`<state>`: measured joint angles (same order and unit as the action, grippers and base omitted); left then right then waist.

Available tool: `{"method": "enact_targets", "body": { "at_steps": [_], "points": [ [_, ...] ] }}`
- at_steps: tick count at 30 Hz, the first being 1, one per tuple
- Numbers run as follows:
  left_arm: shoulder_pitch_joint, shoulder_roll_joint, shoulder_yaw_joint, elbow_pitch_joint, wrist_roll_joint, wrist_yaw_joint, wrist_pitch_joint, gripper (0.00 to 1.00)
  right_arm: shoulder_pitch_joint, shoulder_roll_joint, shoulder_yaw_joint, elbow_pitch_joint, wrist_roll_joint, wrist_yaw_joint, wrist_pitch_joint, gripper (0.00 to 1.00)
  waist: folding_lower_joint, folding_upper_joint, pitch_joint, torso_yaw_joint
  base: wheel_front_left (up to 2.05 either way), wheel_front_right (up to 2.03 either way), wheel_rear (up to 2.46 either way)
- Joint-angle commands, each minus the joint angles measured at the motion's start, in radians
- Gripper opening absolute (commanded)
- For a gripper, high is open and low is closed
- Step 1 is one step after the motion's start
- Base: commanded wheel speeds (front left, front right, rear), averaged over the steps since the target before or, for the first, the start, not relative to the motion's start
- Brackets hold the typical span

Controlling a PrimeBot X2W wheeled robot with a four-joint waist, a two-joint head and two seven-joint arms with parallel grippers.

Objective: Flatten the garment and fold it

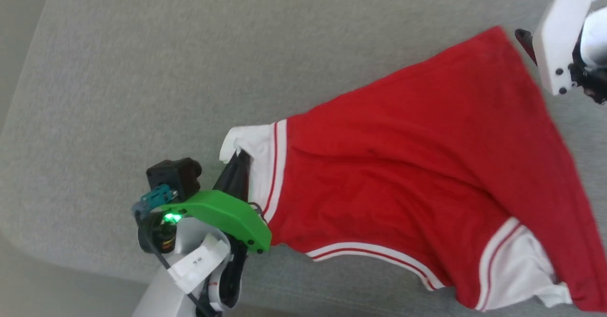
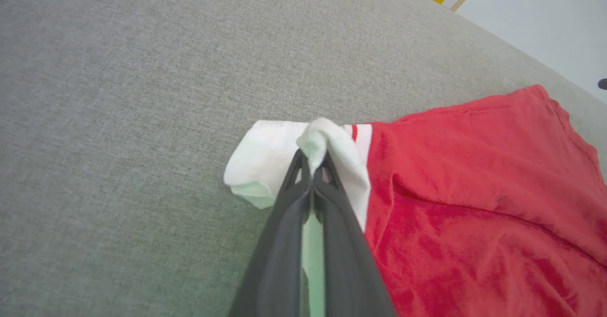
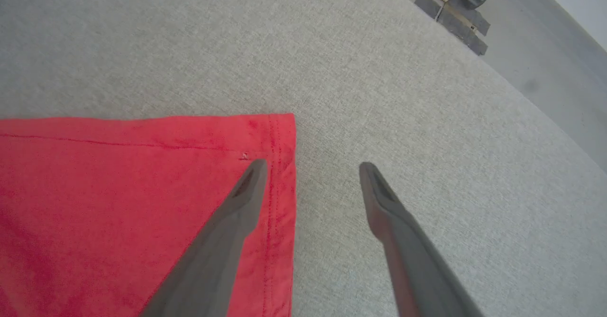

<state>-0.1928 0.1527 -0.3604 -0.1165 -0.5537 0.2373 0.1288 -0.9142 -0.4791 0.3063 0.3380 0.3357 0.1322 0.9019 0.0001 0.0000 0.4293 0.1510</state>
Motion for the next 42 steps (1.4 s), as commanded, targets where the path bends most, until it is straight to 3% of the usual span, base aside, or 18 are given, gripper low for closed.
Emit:
{"method": "enact_targets", "body": {
  "at_steps": [1,7,13,14,15,16,19,29,35,42],
  "points": [
    [-0.020,-0.008,-0.003,0.001,0.005,-0.008,-0.008,0.00,-0.026,-0.008,0.026,0.008,0.005,-0.002,0.040,1.00,-0.0001,0.0000,0.094,0.080,0.00,0.00,0.00],
    [-0.039,-0.026,-0.017,0.021,0.002,-0.015,-0.024,0.00,-0.063,-0.041,0.138,0.023,0.022,-0.002,0.182,1.00,-0.0001,0.0000,0.141,0.101,0.00,0.00,0.00],
    [-0.046,-0.034,-0.016,0.044,-0.005,-0.017,-0.042,0.00,-0.047,-0.057,0.183,0.024,0.087,-0.002,0.268,1.00,-0.0001,0.0000,0.155,0.104,0.00,0.00,0.00],
    [-0.045,-0.033,-0.015,0.048,-0.006,-0.017,-0.044,0.00,-0.046,-0.059,0.183,0.022,0.094,-0.002,0.273,0.44,-0.0001,0.0000,0.153,0.102,0.00,0.00,0.00],
    [-0.045,-0.032,-0.013,0.051,-0.007,-0.017,-0.045,0.00,-0.043,-0.060,0.181,0.021,0.102,-0.002,0.281,0.25,-0.0001,0.0000,0.149,0.097,0.00,0.00,0.00],
    [-0.045,-0.030,-0.012,0.054,-0.008,-0.016,-0.046,0.00,-0.043,-0.061,0.178,0.019,0.108,-0.002,0.281,0.00,-0.0001,0.0000,0.146,0.094,0.00,0.00,0.00],
    [-0.046,-0.024,-0.007,0.063,-0.009,-0.016,-0.046,0.00,-0.043,-0.061,0.154,0.014,0.121,-0.002,0.258,0.00,-0.0001,0.0000,0.119,0.078,0.00,0.00,0.00],
    [-0.026,0.013,0.015,0.095,-0.024,-0.016,-0.032,0.00,0.029,-0.024,-0.025,-0.028,0.180,-0.002,0.022,0.00,-0.0001,0.0000,-0.065,-0.004,0.00,0.00,0.00],
    [0.023,0.034,0.029,0.101,-0.041,-0.008,-0.020,0.00,0.223,-0.030,-0.171,-0.116,0.223,-0.002,-0.065,0.00,-0.0001,0.0000,-0.202,-0.068,0.00,0.00,0.00],
    [0.095,0.046,0.040,0.095,-0.064,0.008,-0.009,0.00,0.550,0.039,-0.342,-0.265,0.273,-0.002,-0.063,0.00,-0.0001,0.0000,-0.310,-0.135,0.00,0.00,0.00]
  ]
}}
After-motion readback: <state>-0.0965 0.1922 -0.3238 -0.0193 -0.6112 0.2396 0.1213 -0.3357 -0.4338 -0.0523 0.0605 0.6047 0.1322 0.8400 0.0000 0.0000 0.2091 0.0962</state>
